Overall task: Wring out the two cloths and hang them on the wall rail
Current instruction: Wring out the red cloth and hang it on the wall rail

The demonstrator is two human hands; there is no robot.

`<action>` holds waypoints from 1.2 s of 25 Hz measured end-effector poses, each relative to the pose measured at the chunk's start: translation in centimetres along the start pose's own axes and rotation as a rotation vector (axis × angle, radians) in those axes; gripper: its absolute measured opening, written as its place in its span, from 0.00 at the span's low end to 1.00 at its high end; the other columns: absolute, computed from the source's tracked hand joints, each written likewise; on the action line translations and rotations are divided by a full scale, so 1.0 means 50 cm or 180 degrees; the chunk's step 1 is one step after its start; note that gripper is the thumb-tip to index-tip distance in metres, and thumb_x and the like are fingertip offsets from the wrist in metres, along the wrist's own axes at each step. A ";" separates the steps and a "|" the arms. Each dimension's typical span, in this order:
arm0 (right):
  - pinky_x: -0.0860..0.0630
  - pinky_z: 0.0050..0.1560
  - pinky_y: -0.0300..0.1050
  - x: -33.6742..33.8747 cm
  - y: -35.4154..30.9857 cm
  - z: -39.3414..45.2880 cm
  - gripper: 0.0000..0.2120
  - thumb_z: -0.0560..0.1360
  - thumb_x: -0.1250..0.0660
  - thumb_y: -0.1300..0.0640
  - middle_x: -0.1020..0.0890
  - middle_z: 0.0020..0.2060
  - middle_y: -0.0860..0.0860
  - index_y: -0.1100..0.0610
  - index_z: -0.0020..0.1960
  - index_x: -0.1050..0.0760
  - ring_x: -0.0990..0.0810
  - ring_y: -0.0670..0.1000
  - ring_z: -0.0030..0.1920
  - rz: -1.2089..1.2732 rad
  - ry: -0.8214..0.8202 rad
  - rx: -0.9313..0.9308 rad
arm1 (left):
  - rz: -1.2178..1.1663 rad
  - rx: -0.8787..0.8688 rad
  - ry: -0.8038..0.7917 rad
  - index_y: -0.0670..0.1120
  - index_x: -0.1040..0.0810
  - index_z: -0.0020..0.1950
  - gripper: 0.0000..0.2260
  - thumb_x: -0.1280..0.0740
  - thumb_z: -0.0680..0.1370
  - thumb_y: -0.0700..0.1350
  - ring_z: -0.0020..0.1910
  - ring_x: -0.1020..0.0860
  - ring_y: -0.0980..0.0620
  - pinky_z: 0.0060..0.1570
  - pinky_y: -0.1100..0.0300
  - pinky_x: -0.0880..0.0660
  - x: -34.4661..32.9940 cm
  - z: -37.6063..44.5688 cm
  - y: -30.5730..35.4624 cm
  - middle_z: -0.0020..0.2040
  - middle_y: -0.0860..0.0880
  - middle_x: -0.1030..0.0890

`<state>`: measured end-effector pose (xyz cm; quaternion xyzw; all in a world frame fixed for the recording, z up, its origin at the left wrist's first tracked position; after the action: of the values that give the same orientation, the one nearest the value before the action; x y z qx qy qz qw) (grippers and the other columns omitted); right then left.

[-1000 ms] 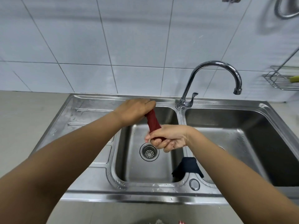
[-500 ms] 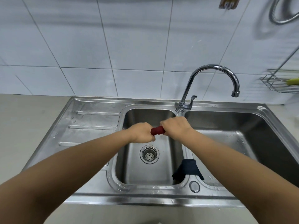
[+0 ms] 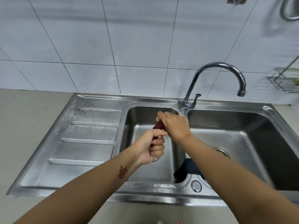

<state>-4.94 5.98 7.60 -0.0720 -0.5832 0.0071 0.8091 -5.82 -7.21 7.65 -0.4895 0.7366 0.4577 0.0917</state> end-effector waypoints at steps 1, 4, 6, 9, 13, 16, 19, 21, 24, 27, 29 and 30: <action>0.31 0.28 0.46 0.000 -0.001 -0.002 0.06 0.76 0.36 0.54 0.23 0.36 0.51 0.50 0.45 0.34 0.22 0.58 0.34 0.0073 0.0112 -0.0071 | -0.0117 -0.0028 -0.0049 0.48 0.37 0.30 0.16 0.39 0.76 0.40 0.15 0.46 0.57 0.16 0.67 0.51 -0.006 -0.003 0.001 0.20 0.54 0.41; 0.32 0.26 0.44 0.001 -0.006 -0.008 0.09 0.74 0.33 0.55 0.22 0.34 0.50 0.50 0.44 0.35 0.23 0.56 0.30 0.0169 0.0464 -0.0226 | -0.0377 -0.0090 -0.0213 0.47 0.37 0.30 0.15 0.39 0.76 0.40 0.15 0.46 0.58 0.16 0.65 0.51 -0.020 -0.009 -0.001 0.20 0.54 0.41; 0.33 0.27 0.43 0.001 -0.007 -0.014 0.07 0.74 0.34 0.56 0.21 0.35 0.50 0.51 0.44 0.33 0.23 0.56 0.31 0.0155 0.0499 -0.0292 | -0.0360 -0.0099 -0.0220 0.47 0.36 0.31 0.15 0.39 0.77 0.40 0.16 0.46 0.58 0.16 0.65 0.51 -0.023 -0.005 -0.005 0.20 0.53 0.41; 0.33 0.32 0.46 -0.008 0.009 -0.016 0.06 0.74 0.35 0.57 0.20 0.40 0.51 0.52 0.46 0.33 0.21 0.60 0.37 0.0008 -0.0203 -0.0571 | 0.0696 -0.0204 0.0185 0.46 0.34 0.34 0.13 0.36 0.78 0.42 0.17 0.44 0.57 0.17 0.66 0.47 0.008 0.023 0.006 0.22 0.52 0.39; 0.29 0.39 0.46 -0.021 0.042 -0.005 0.05 0.73 0.34 0.53 0.19 0.42 0.53 0.50 0.46 0.30 0.20 0.59 0.45 0.0561 -0.1225 -0.1083 | 0.4037 -0.0793 0.0872 0.45 0.25 0.49 0.08 0.31 0.75 0.47 0.33 0.25 0.50 0.33 0.59 0.27 0.066 0.048 0.083 0.36 0.49 0.25; 0.28 0.36 0.45 -0.013 0.029 0.000 0.17 0.71 0.29 0.45 0.26 0.37 0.50 0.54 0.52 0.27 0.26 0.51 0.36 0.1912 -0.2200 -0.1340 | 0.5683 -0.1456 0.1430 0.45 0.24 0.54 0.10 0.31 0.74 0.47 0.52 0.22 0.43 0.51 0.51 0.25 0.087 0.051 0.138 0.52 0.44 0.23; 0.25 0.40 0.43 0.026 0.016 -0.009 0.23 0.77 0.39 0.41 0.29 0.38 0.50 0.57 0.63 0.28 0.30 0.47 0.35 0.3347 -0.3203 -0.1860 | 0.6159 -0.2248 0.1297 0.43 0.25 0.53 0.09 0.34 0.73 0.40 0.53 0.24 0.41 0.50 0.47 0.26 0.097 0.045 0.160 0.53 0.44 0.25; 0.23 0.54 0.51 0.035 0.026 -0.014 0.18 0.78 0.38 0.44 0.24 0.44 0.51 0.54 0.61 0.24 0.24 0.49 0.43 0.3771 -0.3251 -0.1791 | 0.6388 -0.2692 0.1127 0.43 0.25 0.51 0.08 0.34 0.72 0.38 0.50 0.24 0.41 0.45 0.48 0.26 0.095 0.034 0.170 0.51 0.44 0.23; 0.23 0.59 0.59 0.031 0.017 -0.025 0.11 0.77 0.35 0.55 0.20 0.45 0.55 0.57 0.57 0.29 0.18 0.55 0.49 0.4854 -0.3023 -0.2026 | 0.6592 -0.3052 0.0983 0.42 0.26 0.51 0.09 0.34 0.72 0.39 0.46 0.22 0.41 0.39 0.51 0.26 0.069 0.017 0.184 0.47 0.44 0.19; 0.17 0.39 0.50 0.028 -0.020 -0.040 0.02 0.77 0.39 0.62 0.20 0.35 0.55 0.59 0.45 0.31 0.17 0.53 0.34 0.5636 -0.3158 -0.2134 | 0.6820 -0.3446 0.0961 0.43 0.28 0.50 0.08 0.32 0.73 0.42 0.42 0.22 0.40 0.33 0.55 0.32 0.049 0.008 0.201 0.44 0.45 0.19; 0.25 0.23 0.38 0.031 -0.036 -0.042 0.04 0.78 0.41 0.63 0.25 0.28 0.51 0.56 0.45 0.31 0.27 0.45 0.23 0.5307 -0.3420 -0.2016 | 0.7017 -0.3582 0.0888 0.44 0.28 0.46 0.09 0.30 0.74 0.45 0.39 0.22 0.41 0.31 0.57 0.36 0.045 0.006 0.211 0.41 0.46 0.20; 0.32 0.20 0.35 0.030 -0.039 -0.042 0.04 0.78 0.40 0.62 0.28 0.26 0.49 0.55 0.46 0.31 0.32 0.43 0.20 0.5053 -0.3561 -0.1947 | 0.7101 -0.3617 0.0782 0.44 0.28 0.45 0.09 0.30 0.74 0.47 0.38 0.22 0.41 0.30 0.57 0.36 0.043 0.007 0.214 0.39 0.46 0.21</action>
<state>-2.60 3.97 8.60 -0.6283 -0.6386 0.4252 0.1290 -15.61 -7.24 12.44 0.3887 0.4517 0.4894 -0.6367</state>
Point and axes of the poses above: each hand's wrist, its own z-axis towards the middle knuckle, its own x-axis out of the back of the hand, y = z × x, the point moved 2 cm from there along z, towards the middle knuckle
